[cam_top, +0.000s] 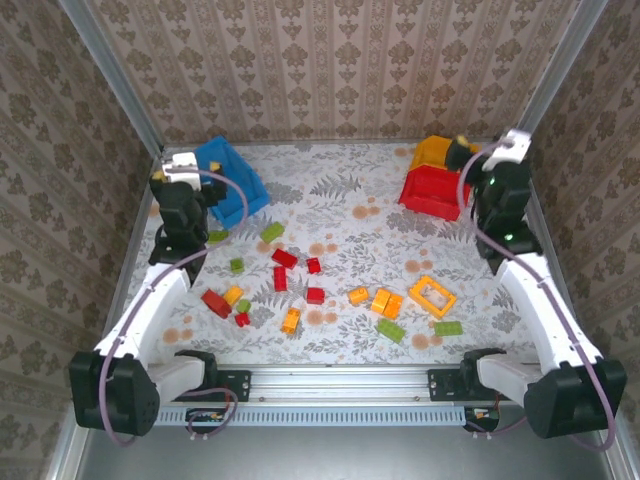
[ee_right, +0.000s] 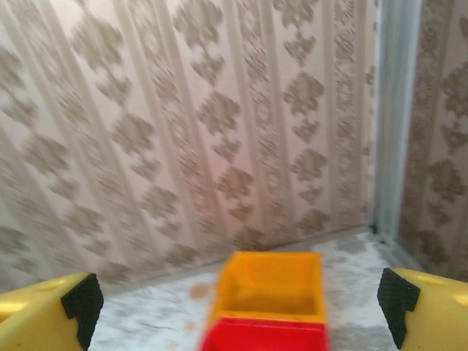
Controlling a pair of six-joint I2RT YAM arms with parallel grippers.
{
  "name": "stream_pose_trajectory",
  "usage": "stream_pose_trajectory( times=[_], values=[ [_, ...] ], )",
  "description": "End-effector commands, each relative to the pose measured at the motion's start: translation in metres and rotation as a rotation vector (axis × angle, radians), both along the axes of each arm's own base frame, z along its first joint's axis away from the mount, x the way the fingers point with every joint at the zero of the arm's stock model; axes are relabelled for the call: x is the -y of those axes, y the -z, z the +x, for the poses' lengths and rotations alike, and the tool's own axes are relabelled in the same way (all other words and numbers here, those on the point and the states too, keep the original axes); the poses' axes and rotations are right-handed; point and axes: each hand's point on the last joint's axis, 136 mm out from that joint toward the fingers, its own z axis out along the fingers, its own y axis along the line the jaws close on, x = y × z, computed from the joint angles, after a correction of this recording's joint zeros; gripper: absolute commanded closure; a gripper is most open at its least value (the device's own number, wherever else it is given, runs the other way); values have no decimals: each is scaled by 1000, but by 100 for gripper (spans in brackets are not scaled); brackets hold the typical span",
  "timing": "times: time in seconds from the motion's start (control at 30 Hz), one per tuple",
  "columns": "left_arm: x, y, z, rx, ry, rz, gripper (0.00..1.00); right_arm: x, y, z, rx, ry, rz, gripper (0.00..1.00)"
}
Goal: Sort the legos into containers by color
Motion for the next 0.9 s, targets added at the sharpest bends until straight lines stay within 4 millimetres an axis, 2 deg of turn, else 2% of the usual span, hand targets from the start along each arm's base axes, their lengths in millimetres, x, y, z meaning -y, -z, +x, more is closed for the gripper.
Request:
stream_pose_trajectory(
  times=[0.0,0.03,0.07,0.13,0.23,0.33,0.47,0.57,0.73,0.87],
  values=[
    [-31,15,-25,-200,-236,-319,0,-26,40,-18,-196,-164,328,0],
    [-32,32,-33,-327,-232,-403,0,-34,41,-13,-162,-271,441,0],
    [-29,40,-26,-363,-188,-470,0,-31,49,-11,-162,-271,516,0],
    [-28,62,-16,-466,-153,-634,0,-30,66,-14,-256,-191,543,1],
    [-39,93,-20,-677,-266,-668,1,-27,88,-23,-401,-91,539,12],
    [-44,113,-10,-797,-278,-677,6,-34,103,-24,-484,-98,573,15],
    [-48,135,17,-849,-209,-702,10,-53,119,-21,-528,-162,623,14],
    [-52,152,39,-914,-186,-663,13,-65,133,-17,-588,-189,639,7],
    [-54,173,73,-958,-160,-607,16,-71,153,-10,-657,-179,689,5],
    [-47,189,90,-984,-126,-574,21,-74,161,-1,-654,-171,749,6]
  ],
)
